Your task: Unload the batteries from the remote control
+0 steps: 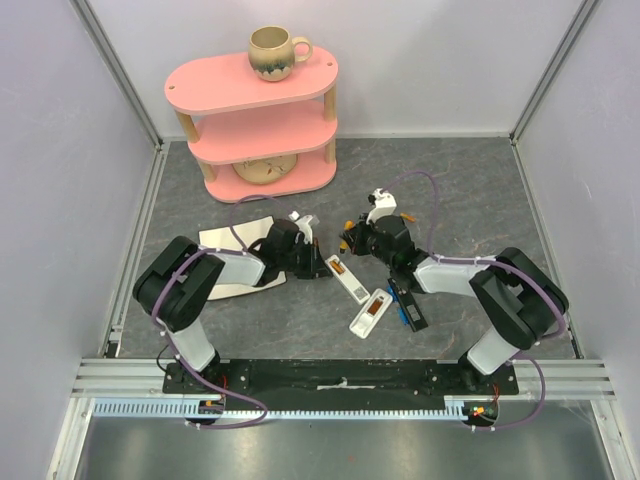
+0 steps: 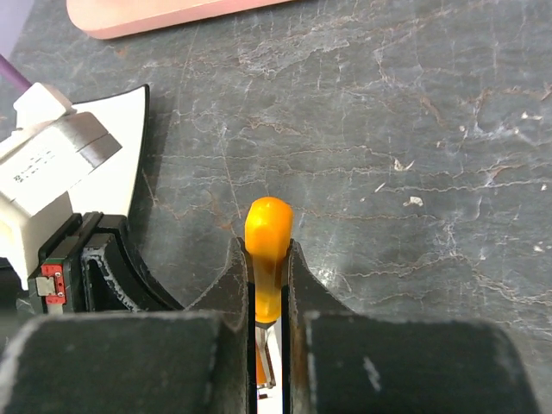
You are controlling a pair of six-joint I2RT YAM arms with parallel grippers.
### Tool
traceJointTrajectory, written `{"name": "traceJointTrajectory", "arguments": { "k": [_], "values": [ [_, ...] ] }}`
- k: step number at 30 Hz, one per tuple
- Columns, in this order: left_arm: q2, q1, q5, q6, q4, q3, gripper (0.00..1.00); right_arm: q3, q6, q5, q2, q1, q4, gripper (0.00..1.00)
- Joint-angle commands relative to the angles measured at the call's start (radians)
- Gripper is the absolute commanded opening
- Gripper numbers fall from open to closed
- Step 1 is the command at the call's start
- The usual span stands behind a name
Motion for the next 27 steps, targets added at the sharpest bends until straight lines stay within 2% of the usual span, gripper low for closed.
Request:
{"name": "traceJointTrajectory", "arguments": {
  "k": [1,9,14,16,20,27],
  "values": [
    [0.05,0.009,-0.016,0.036,-0.004,0.025,0.02,-0.027,0.151,-0.196,0.054,-0.044,0.104,0.0],
    [0.065,0.015,-0.051,0.042,-0.018,0.03,0.02,-0.074,0.305,-0.34,0.084,-0.098,0.26,0.0],
    [0.07,0.015,-0.047,0.049,-0.02,0.033,0.02,-0.074,0.351,-0.39,0.079,-0.105,0.279,0.0],
    [0.07,0.015,-0.042,0.052,-0.02,0.031,0.02,-0.079,0.33,-0.362,0.045,-0.096,0.265,0.0],
    [0.053,0.015,-0.048,0.057,-0.029,0.023,0.02,-0.06,0.183,-0.241,-0.024,-0.063,0.105,0.0],
    [0.029,0.015,-0.079,0.078,-0.07,0.025,0.02,-0.043,0.144,-0.206,-0.044,-0.061,0.061,0.0]
  ]
}}
